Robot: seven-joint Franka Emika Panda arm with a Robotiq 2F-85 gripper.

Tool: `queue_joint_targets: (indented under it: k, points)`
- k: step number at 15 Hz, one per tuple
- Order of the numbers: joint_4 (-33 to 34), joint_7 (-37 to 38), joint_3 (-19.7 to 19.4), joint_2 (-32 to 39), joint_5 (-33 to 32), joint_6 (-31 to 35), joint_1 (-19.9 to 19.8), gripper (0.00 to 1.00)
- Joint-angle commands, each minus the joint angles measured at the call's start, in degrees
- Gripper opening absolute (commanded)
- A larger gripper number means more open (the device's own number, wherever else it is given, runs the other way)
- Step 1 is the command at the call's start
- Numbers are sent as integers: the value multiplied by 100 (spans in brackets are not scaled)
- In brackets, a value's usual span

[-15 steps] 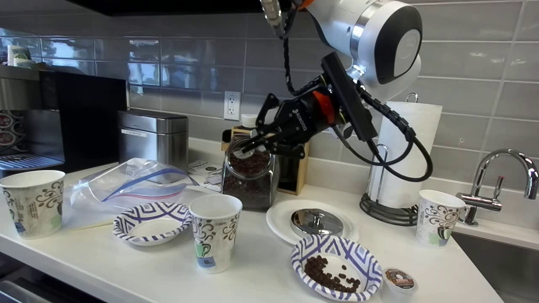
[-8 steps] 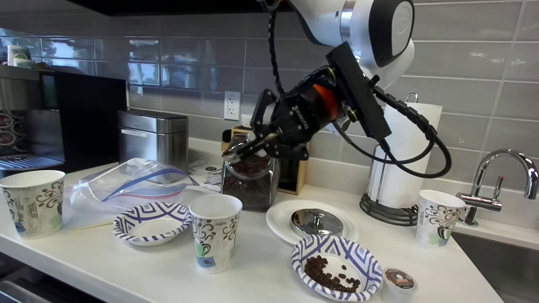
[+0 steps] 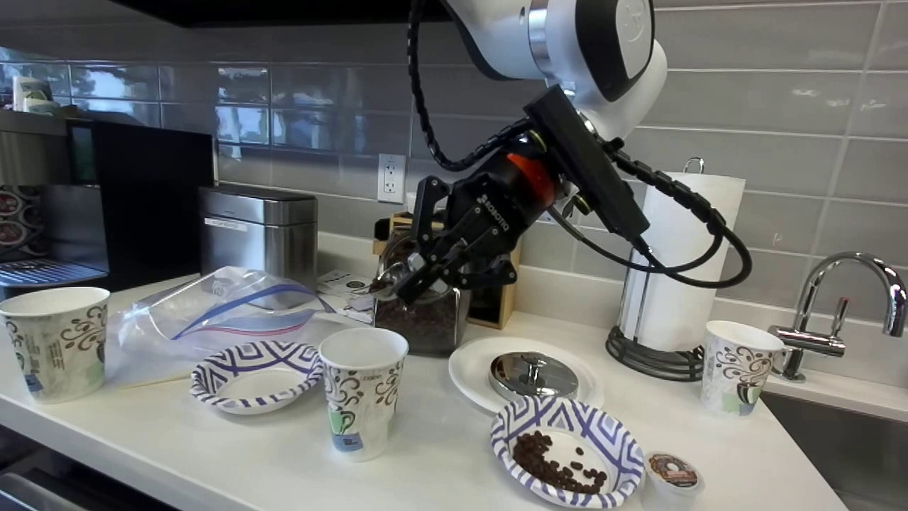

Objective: Empty a scoop of coffee grounds into the paper cup

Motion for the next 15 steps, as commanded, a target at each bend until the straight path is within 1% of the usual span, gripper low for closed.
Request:
queue_joint_targets:
  k: [1,8,15]
  points:
    - [-897,-298,-135,-610,-216,581,185,1]
    - [-1895,-487,-273,-1324,-580,1590,345,1]
    - [-2736,-579,-394,-2002,-658,2493,472,1]
